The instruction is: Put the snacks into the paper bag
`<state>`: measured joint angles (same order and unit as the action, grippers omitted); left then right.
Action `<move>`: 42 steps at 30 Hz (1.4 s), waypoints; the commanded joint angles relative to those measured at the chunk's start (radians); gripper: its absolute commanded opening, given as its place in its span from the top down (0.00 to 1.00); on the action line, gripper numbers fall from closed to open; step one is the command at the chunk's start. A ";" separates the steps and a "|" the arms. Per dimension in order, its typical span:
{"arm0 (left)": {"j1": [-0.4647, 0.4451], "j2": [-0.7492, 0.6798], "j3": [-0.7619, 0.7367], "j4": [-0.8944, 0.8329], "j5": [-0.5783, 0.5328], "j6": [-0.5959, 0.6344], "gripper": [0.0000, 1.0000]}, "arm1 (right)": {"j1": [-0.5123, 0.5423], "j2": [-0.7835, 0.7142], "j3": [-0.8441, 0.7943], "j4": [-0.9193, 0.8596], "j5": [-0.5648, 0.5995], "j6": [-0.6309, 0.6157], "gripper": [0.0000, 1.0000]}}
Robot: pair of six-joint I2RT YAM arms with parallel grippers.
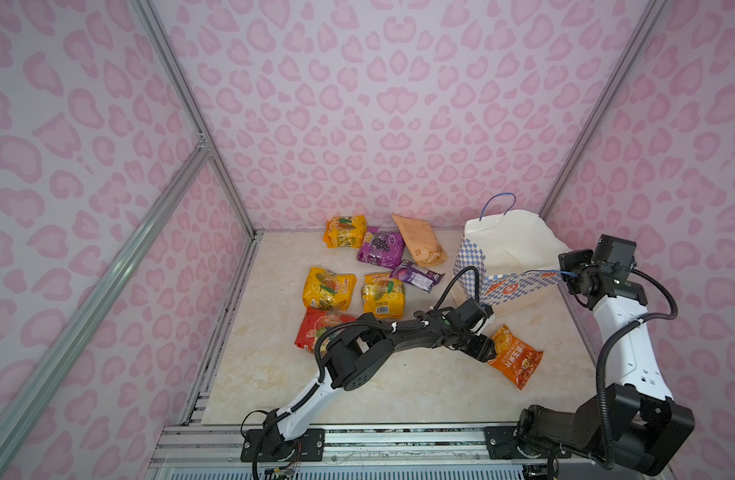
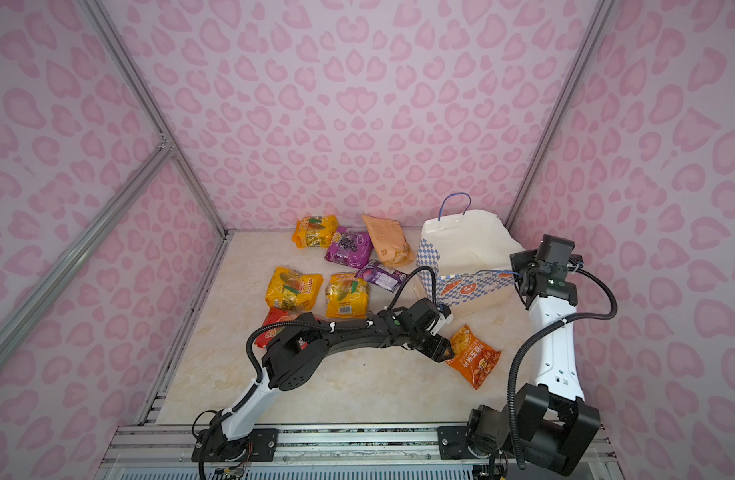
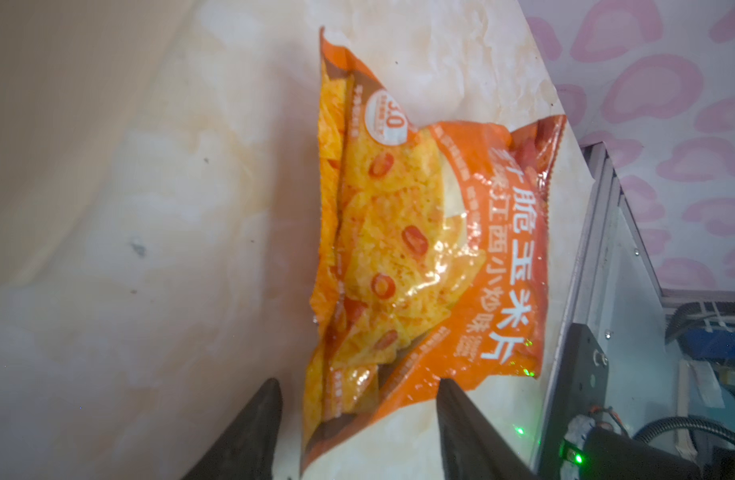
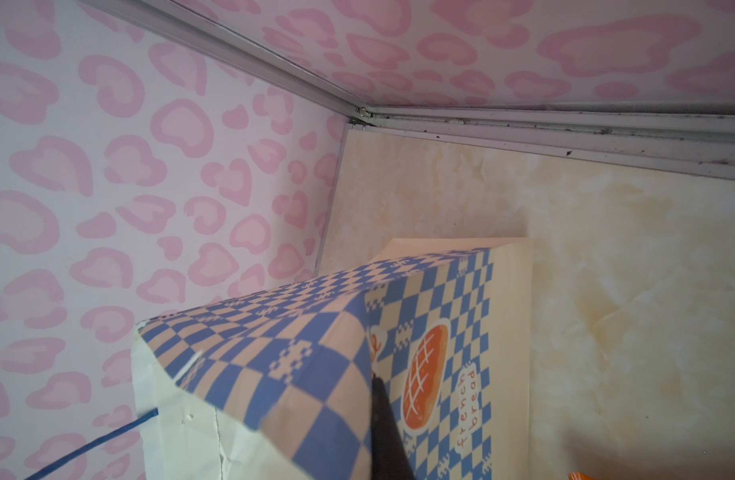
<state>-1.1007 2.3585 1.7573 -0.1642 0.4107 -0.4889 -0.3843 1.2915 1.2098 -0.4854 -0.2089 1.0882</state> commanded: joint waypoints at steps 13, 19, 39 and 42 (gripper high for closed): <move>0.026 0.019 0.031 0.048 0.114 -0.187 0.92 | 0.000 -0.006 -0.012 0.001 -0.032 0.005 1.00; 0.042 -0.138 -0.049 0.045 0.075 -0.201 0.97 | -0.008 -0.020 -0.003 -0.012 -0.035 -0.006 1.00; 0.308 -1.098 -0.426 -0.471 -0.415 -0.139 0.97 | 0.010 -0.030 0.026 -0.110 -0.212 -0.069 1.00; 0.398 -1.065 -0.380 -0.488 -0.426 -0.136 0.96 | 0.032 -0.054 0.019 -0.129 -0.238 -0.085 1.00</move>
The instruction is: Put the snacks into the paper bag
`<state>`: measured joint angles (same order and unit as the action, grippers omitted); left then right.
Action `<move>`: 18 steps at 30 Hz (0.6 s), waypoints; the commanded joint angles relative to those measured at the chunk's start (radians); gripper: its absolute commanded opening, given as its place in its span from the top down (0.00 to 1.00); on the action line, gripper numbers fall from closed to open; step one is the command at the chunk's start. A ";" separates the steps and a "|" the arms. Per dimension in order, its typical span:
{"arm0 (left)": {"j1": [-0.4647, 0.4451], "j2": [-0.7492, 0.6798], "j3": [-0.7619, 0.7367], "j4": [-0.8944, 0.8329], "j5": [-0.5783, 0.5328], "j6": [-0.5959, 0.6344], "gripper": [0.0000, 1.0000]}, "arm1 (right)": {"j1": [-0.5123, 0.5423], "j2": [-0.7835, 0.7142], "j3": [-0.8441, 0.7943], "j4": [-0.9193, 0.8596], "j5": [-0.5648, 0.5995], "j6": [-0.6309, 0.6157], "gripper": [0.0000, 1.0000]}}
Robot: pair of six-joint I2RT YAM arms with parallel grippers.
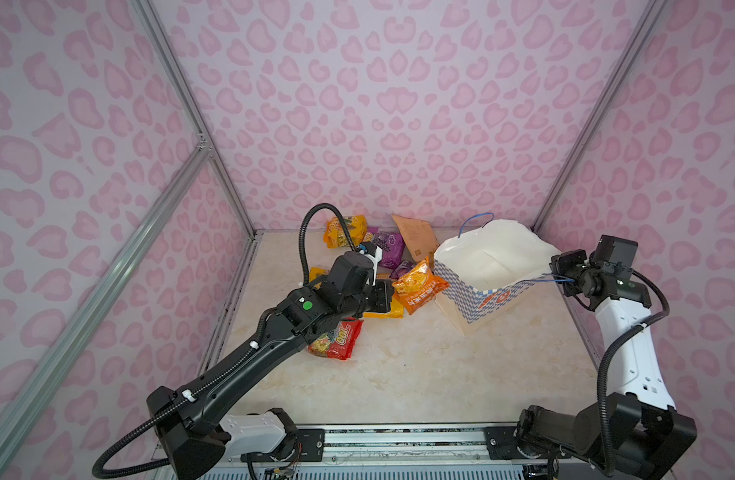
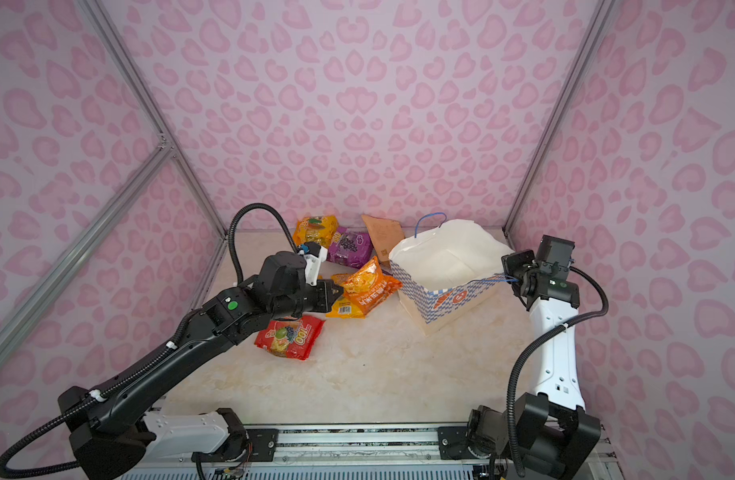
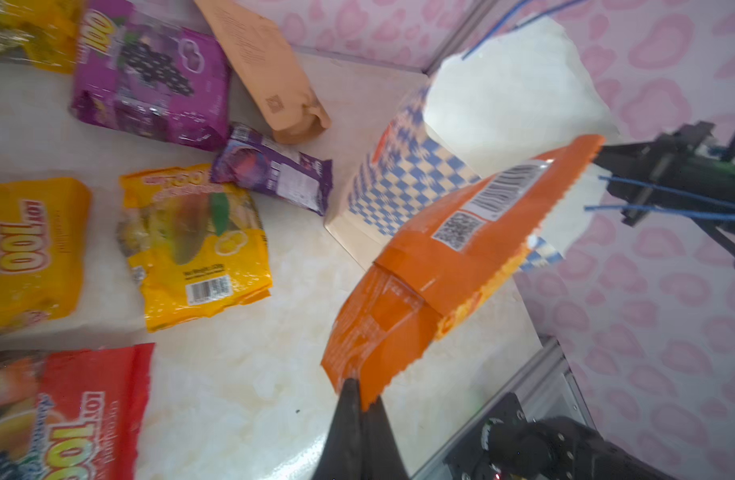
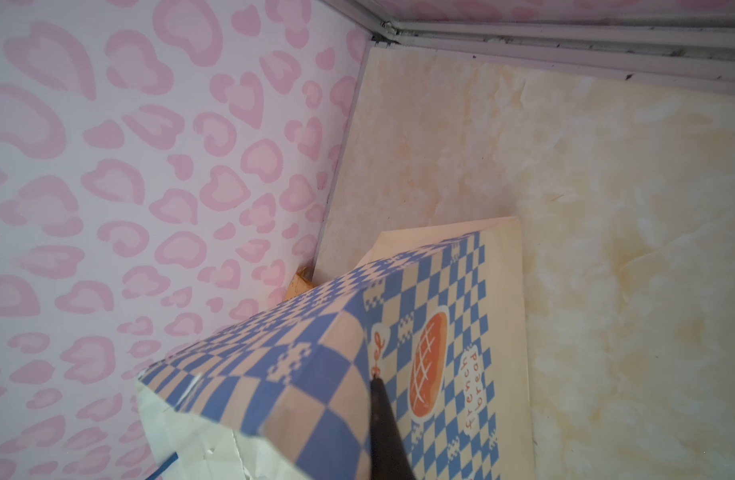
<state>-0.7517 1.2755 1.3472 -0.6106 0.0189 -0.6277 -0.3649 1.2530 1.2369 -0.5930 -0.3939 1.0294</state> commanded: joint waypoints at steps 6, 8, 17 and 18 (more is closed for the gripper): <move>0.269 0.149 0.050 0.004 -0.007 -0.018 0.96 | 0.067 -0.054 0.007 -0.083 -0.110 -0.075 1.00; 0.331 0.224 0.082 0.004 0.006 -0.015 0.96 | 0.102 -0.054 0.011 -0.100 -0.135 -0.102 1.00; 0.453 0.441 0.128 0.017 0.039 -0.029 0.87 | 0.180 0.055 0.059 -0.180 -0.159 -0.284 0.97; 0.453 0.447 0.130 0.021 0.053 -0.024 0.76 | 0.181 0.069 0.070 -0.183 -0.145 -0.303 0.91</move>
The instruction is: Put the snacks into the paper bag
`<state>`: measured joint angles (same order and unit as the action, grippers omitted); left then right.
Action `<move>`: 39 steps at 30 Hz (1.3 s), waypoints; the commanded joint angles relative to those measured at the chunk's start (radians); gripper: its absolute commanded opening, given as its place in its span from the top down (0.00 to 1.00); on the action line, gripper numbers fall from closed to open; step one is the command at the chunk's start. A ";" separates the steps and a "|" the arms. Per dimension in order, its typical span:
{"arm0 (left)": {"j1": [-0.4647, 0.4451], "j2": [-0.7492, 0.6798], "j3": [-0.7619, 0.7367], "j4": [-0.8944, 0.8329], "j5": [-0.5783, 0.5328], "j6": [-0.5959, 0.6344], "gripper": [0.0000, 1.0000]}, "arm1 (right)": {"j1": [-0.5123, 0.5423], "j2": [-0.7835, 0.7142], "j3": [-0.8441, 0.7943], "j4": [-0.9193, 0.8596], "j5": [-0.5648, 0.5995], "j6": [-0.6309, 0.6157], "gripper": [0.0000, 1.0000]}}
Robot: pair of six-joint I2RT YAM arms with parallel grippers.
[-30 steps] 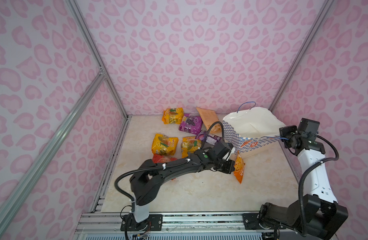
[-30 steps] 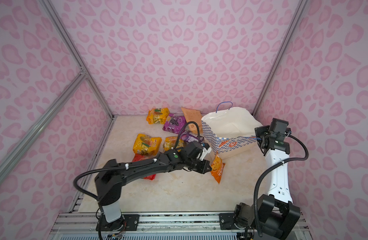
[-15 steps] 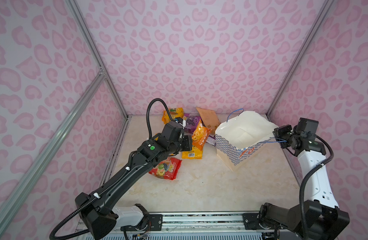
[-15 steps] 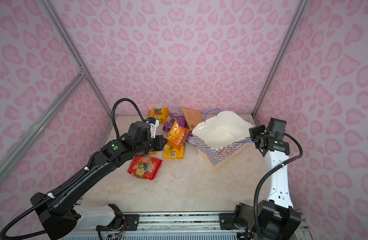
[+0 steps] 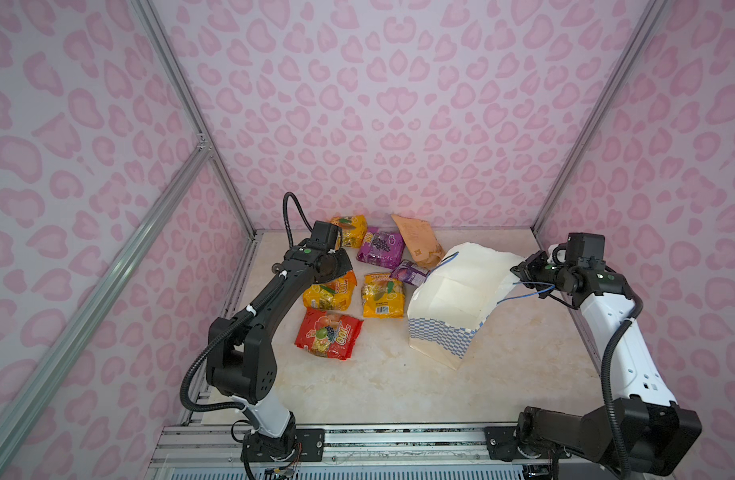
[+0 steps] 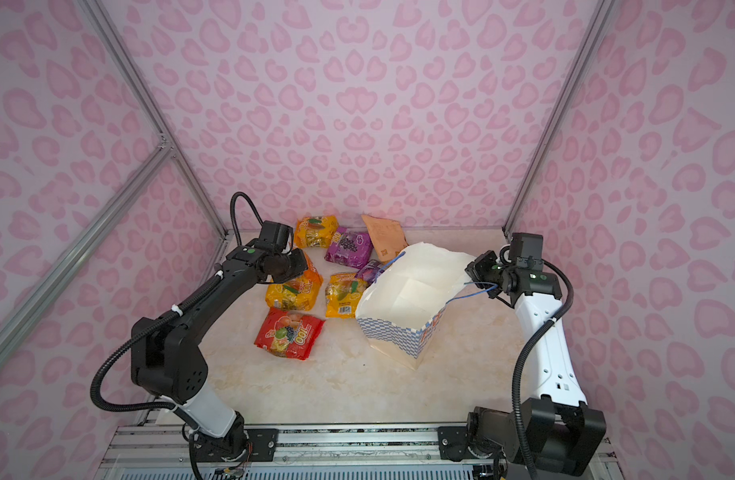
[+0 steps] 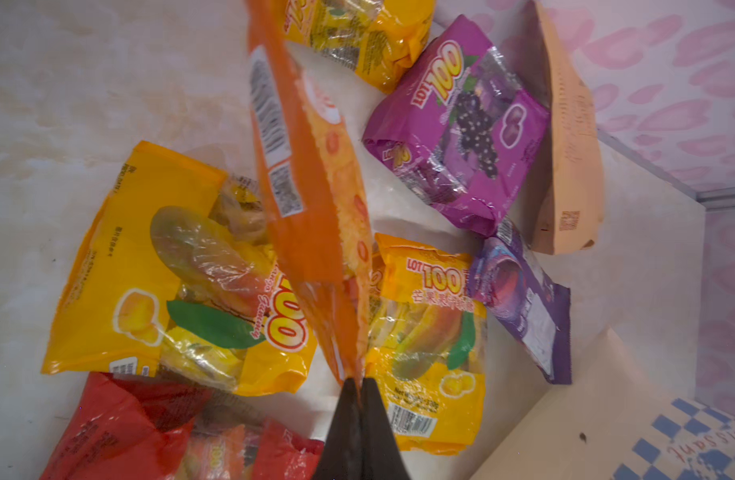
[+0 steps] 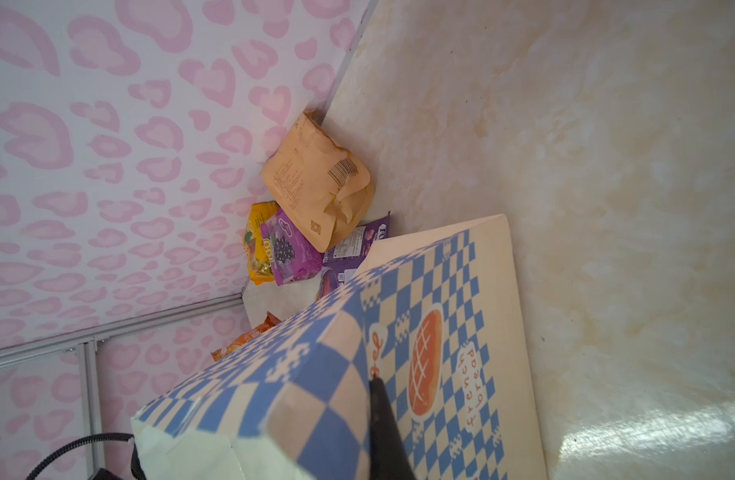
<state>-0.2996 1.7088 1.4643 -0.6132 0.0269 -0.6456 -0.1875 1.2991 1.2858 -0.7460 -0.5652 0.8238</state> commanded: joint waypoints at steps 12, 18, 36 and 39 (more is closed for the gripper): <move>-0.135 -0.299 -0.045 -0.050 -0.075 0.139 0.02 | 0.122 0.050 0.246 -0.115 0.345 -0.193 0.09; -0.239 -0.349 -0.154 -0.012 0.059 0.176 0.03 | 0.168 -0.083 0.211 -0.139 0.539 -0.181 0.02; -0.449 -0.014 -0.050 0.076 0.119 0.170 0.02 | 0.375 -0.260 0.288 -0.337 0.715 -0.089 0.02; -0.495 0.005 -0.042 0.086 0.113 0.155 0.02 | 0.468 -0.265 0.260 -0.312 0.770 -0.045 0.09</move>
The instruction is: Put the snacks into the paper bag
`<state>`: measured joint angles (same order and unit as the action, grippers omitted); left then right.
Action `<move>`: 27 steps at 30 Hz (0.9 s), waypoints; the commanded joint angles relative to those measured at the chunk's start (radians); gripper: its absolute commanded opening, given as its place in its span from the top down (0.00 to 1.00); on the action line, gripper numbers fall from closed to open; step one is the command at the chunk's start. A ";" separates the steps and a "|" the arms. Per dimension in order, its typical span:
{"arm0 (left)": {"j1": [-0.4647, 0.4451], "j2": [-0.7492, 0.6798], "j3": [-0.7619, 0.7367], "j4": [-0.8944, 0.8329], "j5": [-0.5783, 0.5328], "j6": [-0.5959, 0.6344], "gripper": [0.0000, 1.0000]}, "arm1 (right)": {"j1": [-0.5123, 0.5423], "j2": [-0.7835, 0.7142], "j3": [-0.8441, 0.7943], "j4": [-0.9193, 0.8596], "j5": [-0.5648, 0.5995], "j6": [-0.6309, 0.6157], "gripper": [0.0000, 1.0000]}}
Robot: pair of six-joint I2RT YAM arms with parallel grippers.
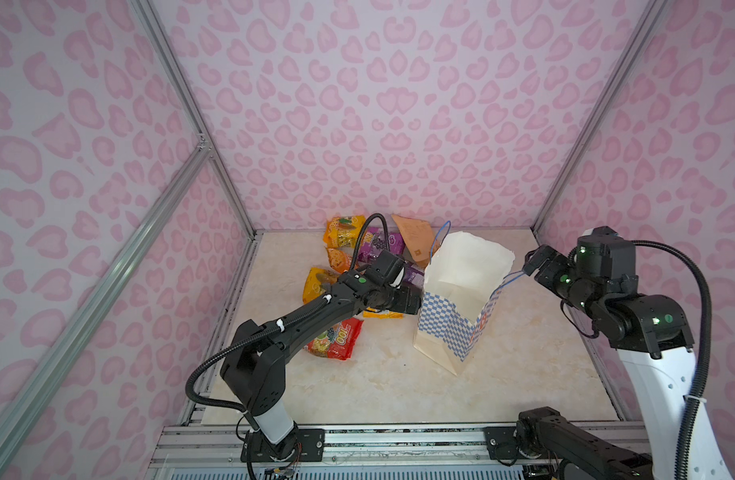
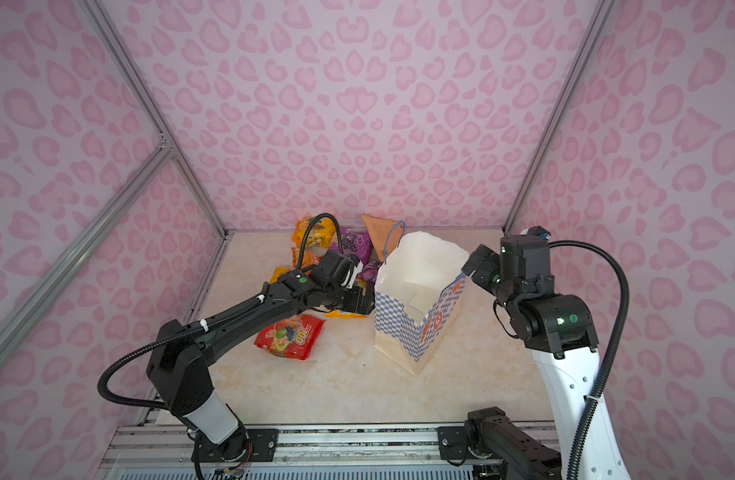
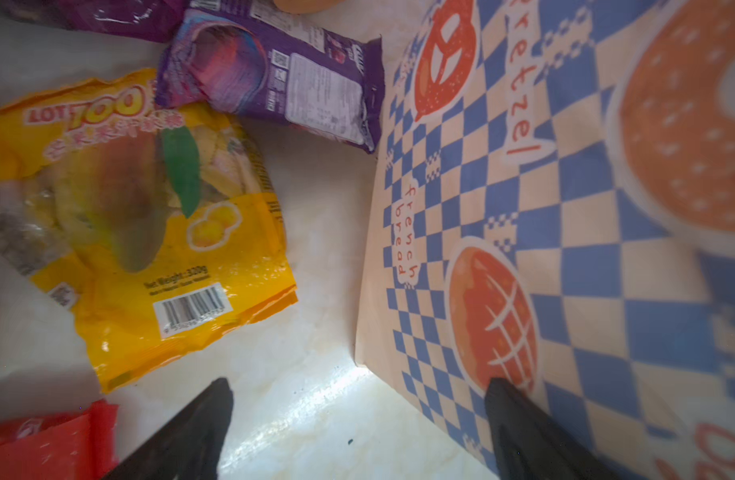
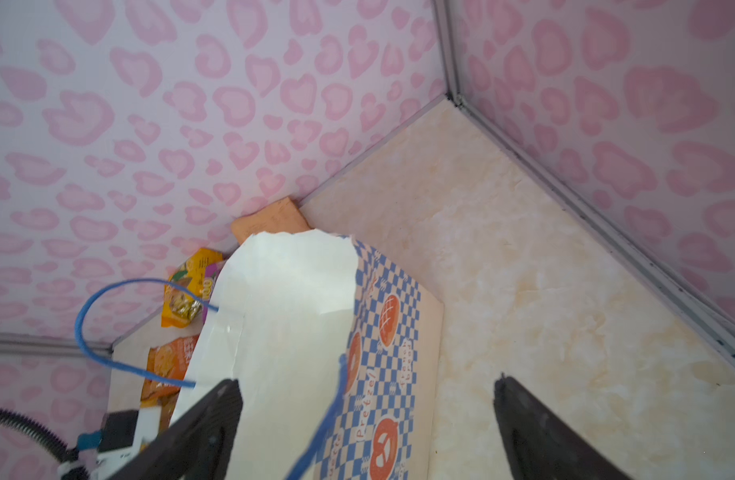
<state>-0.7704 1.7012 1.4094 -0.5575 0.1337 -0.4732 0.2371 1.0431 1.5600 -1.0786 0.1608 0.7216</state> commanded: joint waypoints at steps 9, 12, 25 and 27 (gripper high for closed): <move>-0.106 0.014 -0.026 0.071 -0.009 -0.072 0.01 | 0.169 0.020 -0.008 -0.105 0.195 0.221 0.25; -0.127 0.014 -0.028 0.077 -0.015 -0.083 0.01 | 0.170 0.017 -0.009 -0.118 0.240 0.232 0.32; -0.192 -0.002 -0.055 0.116 -0.046 -0.136 0.00 | 0.057 0.026 -0.008 -0.094 0.237 0.104 0.47; -0.195 -0.011 -0.058 0.130 -0.047 -0.148 0.00 | 0.017 0.023 -0.019 -0.065 0.199 0.069 0.48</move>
<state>-0.9638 1.7100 1.3552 -0.4728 0.1040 -0.5949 0.2878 1.0687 1.5528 -1.1835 0.4095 0.8593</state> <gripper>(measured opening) 0.999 0.515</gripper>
